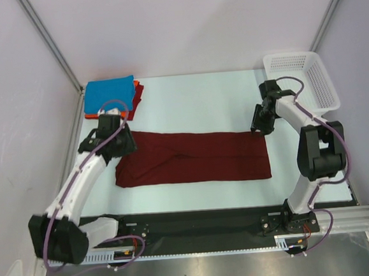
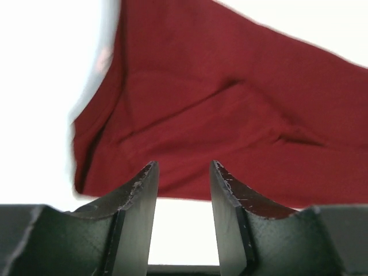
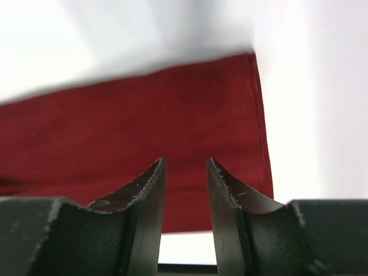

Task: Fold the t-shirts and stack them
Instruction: Fold the tshirt

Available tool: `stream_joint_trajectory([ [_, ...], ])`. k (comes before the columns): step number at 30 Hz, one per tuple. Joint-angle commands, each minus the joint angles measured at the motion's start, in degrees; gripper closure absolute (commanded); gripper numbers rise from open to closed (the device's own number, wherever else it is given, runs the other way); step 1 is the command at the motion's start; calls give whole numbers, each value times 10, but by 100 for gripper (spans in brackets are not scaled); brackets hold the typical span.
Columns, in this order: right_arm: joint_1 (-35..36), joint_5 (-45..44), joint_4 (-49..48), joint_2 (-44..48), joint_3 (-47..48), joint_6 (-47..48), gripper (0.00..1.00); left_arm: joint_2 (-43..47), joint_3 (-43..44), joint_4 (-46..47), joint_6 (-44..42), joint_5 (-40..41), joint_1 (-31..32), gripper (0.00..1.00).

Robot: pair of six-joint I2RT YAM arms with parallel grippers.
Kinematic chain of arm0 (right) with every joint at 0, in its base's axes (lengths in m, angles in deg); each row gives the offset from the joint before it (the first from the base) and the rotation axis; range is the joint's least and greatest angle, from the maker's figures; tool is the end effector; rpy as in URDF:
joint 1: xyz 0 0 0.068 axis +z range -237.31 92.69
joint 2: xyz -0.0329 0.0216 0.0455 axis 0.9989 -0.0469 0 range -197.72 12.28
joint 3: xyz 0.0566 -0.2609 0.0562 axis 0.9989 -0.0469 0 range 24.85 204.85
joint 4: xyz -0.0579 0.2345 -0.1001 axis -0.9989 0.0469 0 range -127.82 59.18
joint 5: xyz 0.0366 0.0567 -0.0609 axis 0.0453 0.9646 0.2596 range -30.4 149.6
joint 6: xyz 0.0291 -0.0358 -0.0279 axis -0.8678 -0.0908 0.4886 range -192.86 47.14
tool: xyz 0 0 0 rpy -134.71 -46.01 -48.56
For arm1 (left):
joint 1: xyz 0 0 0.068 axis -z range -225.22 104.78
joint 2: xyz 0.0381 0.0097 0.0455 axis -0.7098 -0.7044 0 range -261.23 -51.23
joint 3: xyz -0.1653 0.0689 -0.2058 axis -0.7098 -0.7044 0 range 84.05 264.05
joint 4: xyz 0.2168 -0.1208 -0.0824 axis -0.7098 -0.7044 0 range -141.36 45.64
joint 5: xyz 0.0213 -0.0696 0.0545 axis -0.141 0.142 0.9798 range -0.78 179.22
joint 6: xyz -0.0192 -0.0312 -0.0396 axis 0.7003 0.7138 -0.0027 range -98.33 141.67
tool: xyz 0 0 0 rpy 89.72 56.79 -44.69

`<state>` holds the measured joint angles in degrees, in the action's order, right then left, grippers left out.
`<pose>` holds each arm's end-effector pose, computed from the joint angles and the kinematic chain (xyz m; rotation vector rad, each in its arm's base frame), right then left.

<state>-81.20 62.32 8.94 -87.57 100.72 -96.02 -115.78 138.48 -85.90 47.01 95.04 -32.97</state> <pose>0.3475 0.0389 0.2254 0.4071 2.7928 0.1856 0.2218 -0.0445 0.2821 -0.3252 2.4510 -0.1580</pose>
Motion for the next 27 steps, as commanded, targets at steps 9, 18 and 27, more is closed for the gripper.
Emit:
stream_joint_trajectory([
  [9, 16, 39, -6, -61, 74, 30, 59, -266, 122, 99, -86, -306, -3, 48],
  [18, 1, 46, -16, -3, 22, 38, 59, -321, 140, 89, -43, -171, 8, 51],
  [27, -5, 48, -11, 5, 16, 49, 59, -369, 150, 123, -21, -147, 30, 50],
])
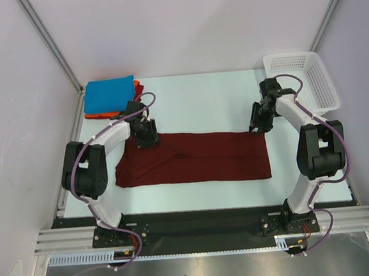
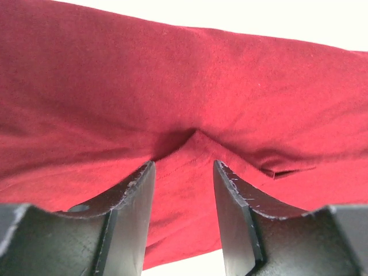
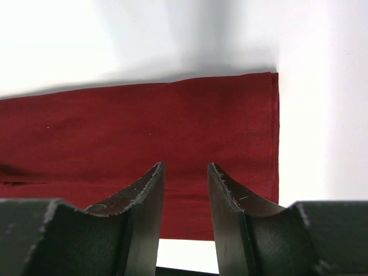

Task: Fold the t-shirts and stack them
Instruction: Fold the tshirt

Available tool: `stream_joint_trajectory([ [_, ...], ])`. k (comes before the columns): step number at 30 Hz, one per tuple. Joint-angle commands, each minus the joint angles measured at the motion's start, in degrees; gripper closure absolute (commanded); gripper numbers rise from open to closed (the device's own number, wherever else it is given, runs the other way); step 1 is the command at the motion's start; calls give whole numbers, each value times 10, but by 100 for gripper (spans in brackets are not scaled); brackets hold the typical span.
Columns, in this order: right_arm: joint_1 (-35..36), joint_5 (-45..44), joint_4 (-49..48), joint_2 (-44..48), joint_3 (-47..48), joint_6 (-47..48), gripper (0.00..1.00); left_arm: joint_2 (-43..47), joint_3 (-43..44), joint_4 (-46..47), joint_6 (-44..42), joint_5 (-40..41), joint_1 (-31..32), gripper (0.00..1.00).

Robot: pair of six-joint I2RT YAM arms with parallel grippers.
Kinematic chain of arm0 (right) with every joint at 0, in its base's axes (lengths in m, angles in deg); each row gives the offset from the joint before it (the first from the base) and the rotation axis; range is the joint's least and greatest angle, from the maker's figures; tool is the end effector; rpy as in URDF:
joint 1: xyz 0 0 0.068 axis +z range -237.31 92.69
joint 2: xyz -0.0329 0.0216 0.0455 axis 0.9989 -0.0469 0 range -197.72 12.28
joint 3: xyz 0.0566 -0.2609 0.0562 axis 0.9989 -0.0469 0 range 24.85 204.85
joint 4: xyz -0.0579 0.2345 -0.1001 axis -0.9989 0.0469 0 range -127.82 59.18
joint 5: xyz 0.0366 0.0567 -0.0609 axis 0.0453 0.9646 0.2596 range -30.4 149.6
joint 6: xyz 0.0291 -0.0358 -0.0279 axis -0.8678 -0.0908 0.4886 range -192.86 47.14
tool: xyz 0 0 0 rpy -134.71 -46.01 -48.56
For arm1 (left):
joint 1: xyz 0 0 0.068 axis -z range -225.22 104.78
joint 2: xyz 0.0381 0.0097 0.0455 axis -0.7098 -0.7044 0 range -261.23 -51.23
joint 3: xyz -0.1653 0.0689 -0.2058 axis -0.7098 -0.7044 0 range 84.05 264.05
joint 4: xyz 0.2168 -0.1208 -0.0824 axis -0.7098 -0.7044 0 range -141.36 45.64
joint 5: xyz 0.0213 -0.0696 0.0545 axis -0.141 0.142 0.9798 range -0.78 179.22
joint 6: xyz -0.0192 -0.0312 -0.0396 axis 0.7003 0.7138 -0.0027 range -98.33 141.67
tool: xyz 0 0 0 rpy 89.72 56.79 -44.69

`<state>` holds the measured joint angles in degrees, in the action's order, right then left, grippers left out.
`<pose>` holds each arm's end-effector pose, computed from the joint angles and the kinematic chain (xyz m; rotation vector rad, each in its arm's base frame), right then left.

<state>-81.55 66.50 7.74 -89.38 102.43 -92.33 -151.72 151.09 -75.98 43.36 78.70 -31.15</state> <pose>0.3575 0.0404 0.2243 0.3049 2.7916 0.2751 0.3394 -0.0918 0.1892 -0.1270 2.7495 -0.4279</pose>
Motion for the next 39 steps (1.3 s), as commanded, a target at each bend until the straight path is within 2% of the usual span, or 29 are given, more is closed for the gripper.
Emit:
stream_joint_trajectory([
  [1, -2, 7, 2, 23, -1, 13, 59, -15, 32, 18, 16, 23, 18, 51],
  [8, -8, 19, 0, 29, -11, 12, 59, -41, 40, 25, 24, 29, 33, 63],
  [16, -12, 28, -5, 31, -16, 11, 59, -51, 34, 22, 23, 60, 37, 68],
  [20, -12, 34, -5, 31, -16, 10, 59, -40, 30, 23, 24, 61, 40, 95],
  [21, -12, 35, -6, 31, -16, 10, 59, -36, 27, 26, 26, 66, 44, 99],
  [27, -10, 35, -4, 32, -16, 9, 59, -3, 30, 9, 29, 91, 62, 100],
  [39, 5, 36, -3, 44, -23, 7, 59, 176, -108, -20, 112, 118, 130, 100],
])
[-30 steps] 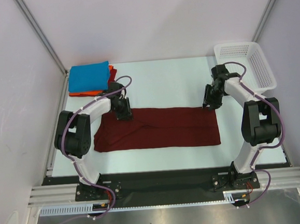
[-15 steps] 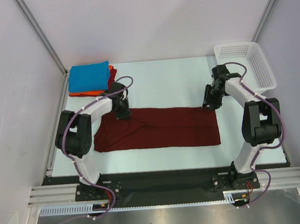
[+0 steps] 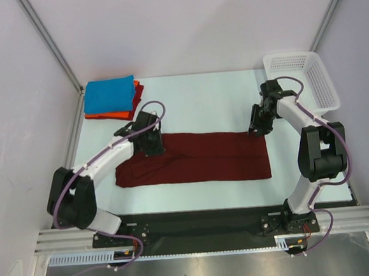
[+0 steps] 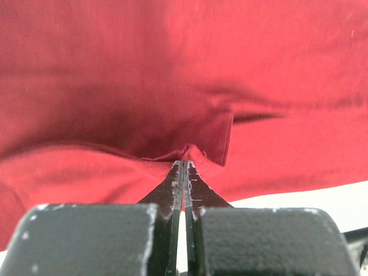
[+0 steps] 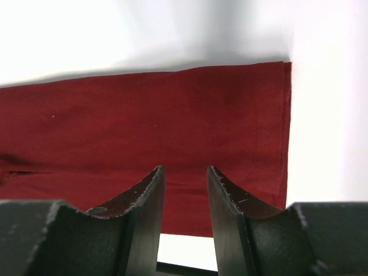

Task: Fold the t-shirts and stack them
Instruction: Fold the tshirt

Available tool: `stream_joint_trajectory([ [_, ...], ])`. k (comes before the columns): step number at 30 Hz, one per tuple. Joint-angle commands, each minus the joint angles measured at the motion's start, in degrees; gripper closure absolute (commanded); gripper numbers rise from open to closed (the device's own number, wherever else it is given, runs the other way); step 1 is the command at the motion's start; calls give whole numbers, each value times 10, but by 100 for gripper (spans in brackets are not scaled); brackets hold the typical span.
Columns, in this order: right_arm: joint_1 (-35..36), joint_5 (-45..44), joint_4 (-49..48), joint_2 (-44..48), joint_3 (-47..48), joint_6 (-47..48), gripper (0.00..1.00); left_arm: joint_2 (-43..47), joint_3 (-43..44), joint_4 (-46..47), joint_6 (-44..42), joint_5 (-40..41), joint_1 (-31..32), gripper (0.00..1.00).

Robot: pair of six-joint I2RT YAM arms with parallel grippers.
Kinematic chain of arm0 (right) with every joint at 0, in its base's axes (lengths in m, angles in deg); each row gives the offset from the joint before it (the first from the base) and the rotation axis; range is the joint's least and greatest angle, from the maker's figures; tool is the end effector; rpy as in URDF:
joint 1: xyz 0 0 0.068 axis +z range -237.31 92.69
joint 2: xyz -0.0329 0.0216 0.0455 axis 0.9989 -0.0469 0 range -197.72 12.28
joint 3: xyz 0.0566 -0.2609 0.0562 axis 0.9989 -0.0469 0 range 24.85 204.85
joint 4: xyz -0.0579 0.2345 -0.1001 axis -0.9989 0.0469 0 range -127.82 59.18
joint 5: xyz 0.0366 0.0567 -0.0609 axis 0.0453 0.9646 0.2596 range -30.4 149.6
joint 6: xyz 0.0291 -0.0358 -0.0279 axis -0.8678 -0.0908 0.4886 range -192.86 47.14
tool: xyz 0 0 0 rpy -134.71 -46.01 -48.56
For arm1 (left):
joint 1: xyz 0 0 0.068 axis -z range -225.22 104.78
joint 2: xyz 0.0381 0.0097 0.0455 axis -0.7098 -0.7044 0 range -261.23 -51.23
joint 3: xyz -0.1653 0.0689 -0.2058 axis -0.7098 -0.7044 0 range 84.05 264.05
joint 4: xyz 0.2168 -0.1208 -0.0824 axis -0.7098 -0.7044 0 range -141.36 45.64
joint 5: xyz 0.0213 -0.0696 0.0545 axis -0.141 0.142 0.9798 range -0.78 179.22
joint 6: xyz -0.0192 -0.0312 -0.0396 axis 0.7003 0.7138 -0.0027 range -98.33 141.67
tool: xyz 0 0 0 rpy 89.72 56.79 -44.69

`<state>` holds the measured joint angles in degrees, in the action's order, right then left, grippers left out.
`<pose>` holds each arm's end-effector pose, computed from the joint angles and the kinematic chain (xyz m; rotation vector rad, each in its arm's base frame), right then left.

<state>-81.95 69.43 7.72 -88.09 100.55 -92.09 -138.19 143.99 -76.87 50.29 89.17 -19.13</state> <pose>0.3502 0.0390 0.2228 0.2985 2.8053 0.3415 0.2758 -0.1351 0.2248 -0.0582 2.6493 -0.3327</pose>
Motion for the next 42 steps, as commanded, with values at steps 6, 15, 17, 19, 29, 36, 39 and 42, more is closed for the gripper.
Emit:
stream_joint_trajectory([
  [6, 18, 7, -7, 39, -14, 3, 59, 98, -114, -11, 93, 15, 68, 97],
  [15, 21, 7, -11, 47, -31, 5, 59, 179, -129, -11, 104, 31, 131, 68],
  [17, 20, 7, -10, 50, -30, 6, 59, 179, -105, -24, 68, 58, 124, 59],
  [19, 20, 5, -7, 53, -27, 6, 59, 150, -64, -37, 49, 45, 91, 58],
  [29, 8, -1, 7, 68, -25, 6, 59, -58, 83, -59, -77, -74, -43, 67],
  [36, -3, 4, 9, 87, -33, 5, 59, -89, 56, -73, -97, -67, -81, 69],
  [39, -3, 7, 9, 93, -37, 4, 59, -93, 38, -66, -100, -69, -86, 69],
  [42, 0, 10, 5, 92, -39, 2, 58, -96, 23, -62, -96, -65, -86, 69],
])
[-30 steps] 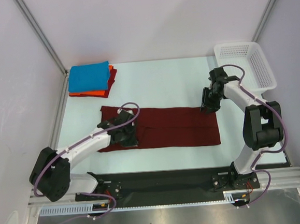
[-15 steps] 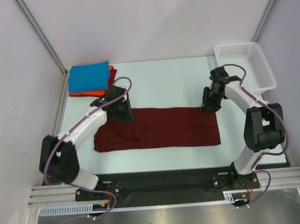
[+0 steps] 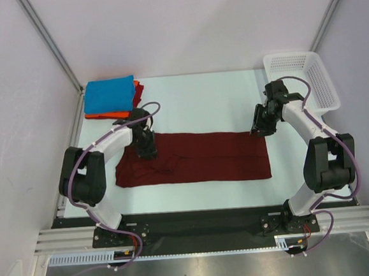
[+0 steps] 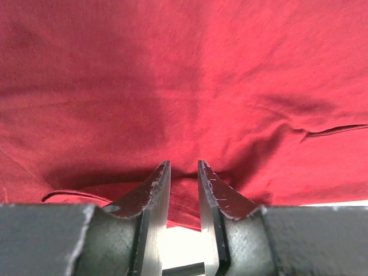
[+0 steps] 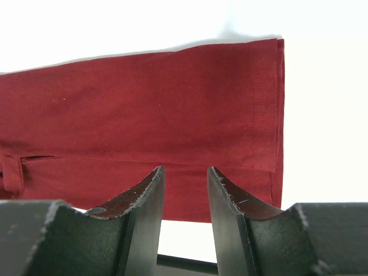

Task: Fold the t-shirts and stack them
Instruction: Fold the tshirt

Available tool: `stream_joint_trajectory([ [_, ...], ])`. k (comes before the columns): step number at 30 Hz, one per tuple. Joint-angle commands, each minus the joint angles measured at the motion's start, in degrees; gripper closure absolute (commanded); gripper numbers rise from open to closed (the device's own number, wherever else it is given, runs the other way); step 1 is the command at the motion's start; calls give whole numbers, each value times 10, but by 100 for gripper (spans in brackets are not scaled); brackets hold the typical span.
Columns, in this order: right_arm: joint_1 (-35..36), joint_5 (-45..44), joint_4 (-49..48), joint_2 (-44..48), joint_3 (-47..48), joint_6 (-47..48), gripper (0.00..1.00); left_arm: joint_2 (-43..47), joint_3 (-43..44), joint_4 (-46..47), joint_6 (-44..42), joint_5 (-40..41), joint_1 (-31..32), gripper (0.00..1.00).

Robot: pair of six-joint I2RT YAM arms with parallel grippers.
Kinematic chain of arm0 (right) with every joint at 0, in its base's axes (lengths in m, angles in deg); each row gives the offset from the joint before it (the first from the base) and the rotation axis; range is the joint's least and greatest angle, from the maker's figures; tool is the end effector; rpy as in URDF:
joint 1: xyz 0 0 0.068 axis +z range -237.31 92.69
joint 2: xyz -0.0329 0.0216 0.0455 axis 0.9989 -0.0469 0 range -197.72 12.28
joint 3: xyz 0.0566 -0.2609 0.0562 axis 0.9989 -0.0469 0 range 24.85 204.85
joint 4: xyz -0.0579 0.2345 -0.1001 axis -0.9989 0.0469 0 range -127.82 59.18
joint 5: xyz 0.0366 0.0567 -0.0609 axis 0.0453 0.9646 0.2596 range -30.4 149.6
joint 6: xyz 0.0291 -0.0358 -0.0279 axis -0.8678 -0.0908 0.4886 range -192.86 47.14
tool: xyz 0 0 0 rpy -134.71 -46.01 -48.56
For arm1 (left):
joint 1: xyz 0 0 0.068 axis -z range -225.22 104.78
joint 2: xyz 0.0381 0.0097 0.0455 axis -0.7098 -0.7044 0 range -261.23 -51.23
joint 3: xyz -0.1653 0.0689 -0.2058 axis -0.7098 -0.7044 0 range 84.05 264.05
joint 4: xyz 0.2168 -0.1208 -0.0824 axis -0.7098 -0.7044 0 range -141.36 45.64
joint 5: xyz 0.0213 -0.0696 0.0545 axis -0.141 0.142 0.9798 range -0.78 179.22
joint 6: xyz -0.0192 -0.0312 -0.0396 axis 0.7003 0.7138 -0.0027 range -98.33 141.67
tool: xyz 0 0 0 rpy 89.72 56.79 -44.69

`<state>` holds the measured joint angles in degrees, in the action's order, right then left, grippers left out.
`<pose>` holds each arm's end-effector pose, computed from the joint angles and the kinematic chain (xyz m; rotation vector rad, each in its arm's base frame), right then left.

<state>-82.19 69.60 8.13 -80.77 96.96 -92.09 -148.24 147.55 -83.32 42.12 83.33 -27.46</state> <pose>0.3254 0.0354 0.2453 0.2902 2.7475 0.3551 0.3061 -0.1019 0.1859 -0.0446 2.8720 -0.2847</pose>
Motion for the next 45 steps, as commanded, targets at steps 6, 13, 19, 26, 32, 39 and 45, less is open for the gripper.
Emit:
stream_joint_trajectory([
  [6, 12, 6, 4, 23, 3, 0, 58, 34, -75, 15, -6, 10, -3, 68],
  [13, 24, 4, 0, 31, -7, -3, 59, 128, -157, 10, 26, 16, 4, 73],
  [19, 37, 7, -11, 19, -11, -7, 58, 225, -203, 5, 104, -8, 53, 70],
  [26, 41, 13, -12, 2, 3, -5, 58, 300, -185, 4, 159, 42, 52, 70],
  [32, 41, -8, 4, -55, 48, -2, 58, 197, -108, 21, 153, 35, -19, 73],
  [39, 50, -94, 39, -128, 108, 9, 58, 87, -68, 39, 179, 13, -69, 76],
  [45, 66, -99, 12, -165, 105, 13, 55, 4, -17, 6, 202, 56, -69, 72],
])
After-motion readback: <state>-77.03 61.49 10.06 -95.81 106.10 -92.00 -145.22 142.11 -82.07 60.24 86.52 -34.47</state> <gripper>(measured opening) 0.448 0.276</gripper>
